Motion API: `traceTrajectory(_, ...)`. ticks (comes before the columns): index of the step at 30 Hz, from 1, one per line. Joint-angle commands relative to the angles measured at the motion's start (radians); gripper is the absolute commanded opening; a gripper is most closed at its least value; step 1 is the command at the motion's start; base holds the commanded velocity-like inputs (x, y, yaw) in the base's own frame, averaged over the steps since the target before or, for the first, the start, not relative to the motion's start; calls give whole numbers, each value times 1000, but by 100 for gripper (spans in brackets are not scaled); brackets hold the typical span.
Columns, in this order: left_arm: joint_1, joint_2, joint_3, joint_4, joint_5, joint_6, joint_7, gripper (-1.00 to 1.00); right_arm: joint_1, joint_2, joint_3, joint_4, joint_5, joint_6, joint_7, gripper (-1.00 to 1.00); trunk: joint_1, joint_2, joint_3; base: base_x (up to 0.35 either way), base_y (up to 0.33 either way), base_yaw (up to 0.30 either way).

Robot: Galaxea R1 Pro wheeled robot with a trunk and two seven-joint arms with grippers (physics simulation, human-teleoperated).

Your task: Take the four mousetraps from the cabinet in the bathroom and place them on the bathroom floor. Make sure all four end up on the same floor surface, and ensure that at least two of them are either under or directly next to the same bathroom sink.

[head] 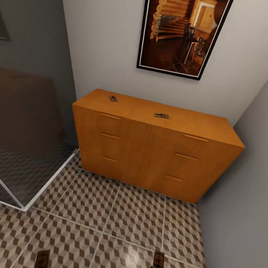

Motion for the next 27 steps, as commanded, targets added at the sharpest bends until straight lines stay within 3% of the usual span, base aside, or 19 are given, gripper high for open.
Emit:
traceTrajectory(1,-2,-1,-8,3,0,-3,8,-100,-1,0,2,1,7,-1,-5,-100,0,0,-1,0,0,211)
traceTrajectory(18,-2,0,-8,3,0,-3,9,-100,-1,1,2,1,6,3,-5,-100,0,0,-15,0,0,243)
traceTrajectory(27,-1,3,-8,4,0,0,11,-100,-1,-4,2,56,4,10,-5,-100,0,0,-17,0,0,45)
